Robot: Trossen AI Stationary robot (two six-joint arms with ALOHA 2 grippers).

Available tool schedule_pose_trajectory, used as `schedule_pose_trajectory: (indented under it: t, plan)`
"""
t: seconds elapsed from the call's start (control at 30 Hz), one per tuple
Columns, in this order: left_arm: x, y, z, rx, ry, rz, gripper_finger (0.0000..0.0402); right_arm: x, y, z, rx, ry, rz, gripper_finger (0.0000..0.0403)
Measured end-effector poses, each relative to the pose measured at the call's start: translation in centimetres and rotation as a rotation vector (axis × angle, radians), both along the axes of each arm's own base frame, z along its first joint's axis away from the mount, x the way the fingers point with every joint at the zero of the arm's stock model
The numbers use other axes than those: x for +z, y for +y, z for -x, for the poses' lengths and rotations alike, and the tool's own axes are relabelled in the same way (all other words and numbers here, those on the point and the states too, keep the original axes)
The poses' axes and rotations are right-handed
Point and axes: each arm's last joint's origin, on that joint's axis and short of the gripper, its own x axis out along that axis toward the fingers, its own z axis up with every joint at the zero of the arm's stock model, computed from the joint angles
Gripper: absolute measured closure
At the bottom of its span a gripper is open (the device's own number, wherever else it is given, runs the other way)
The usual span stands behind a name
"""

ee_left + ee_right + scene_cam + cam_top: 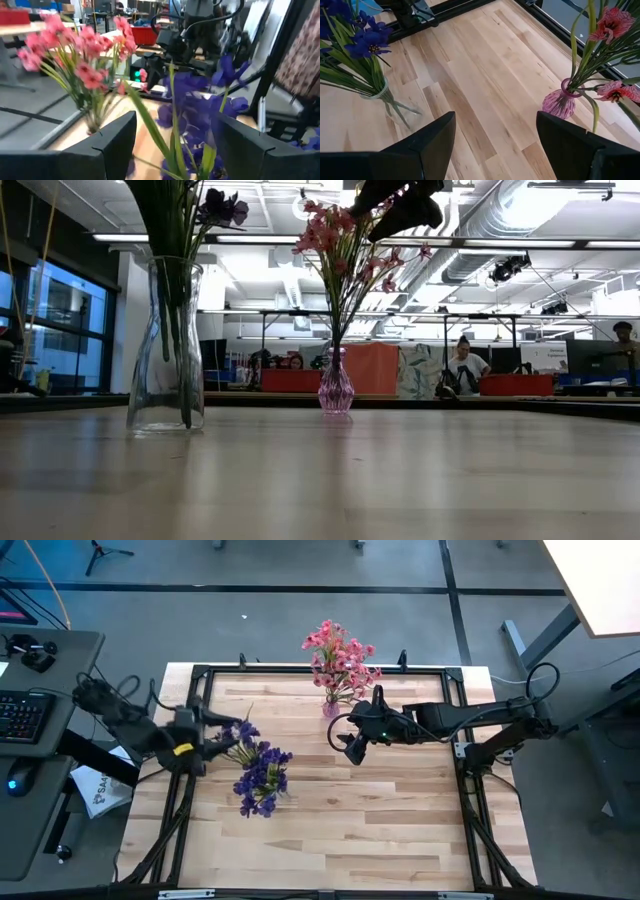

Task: Sort flowers into vase by color
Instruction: Put the purple flowers into the transparent vase, then return to Home Position

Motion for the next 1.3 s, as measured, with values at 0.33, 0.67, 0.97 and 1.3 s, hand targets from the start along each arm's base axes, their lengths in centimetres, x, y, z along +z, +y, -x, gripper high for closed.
schedule_pose_trajectory:
  t: [0.33,0.67,0.97,1.3]
  plan:
    - [-2.3,-1.1,-1.4,-0.076,-0.152,0.167,0.0158,0.0,0.0,0.0,-0.005,-0.008,-0.006,0.013]
    - [3.8,1.1,1.9,-0.022,-0.323,-0.038,0.0158,0.3,0.0,-0.3,-0.006,-0.045,-0.012,0.013]
    - [4.7,1.8,2.0,-0.133,-0.421,-0.087,0.0184,0.4,0.1,-0.3,-0.006,-0.057,-0.013,0.013]
    - [3.9,2.0,-4.1,-0.177,-0.37,-0.195,0.0229,0.5,0.3,-0.4,0.017,-0.07,-0.031,0.013]
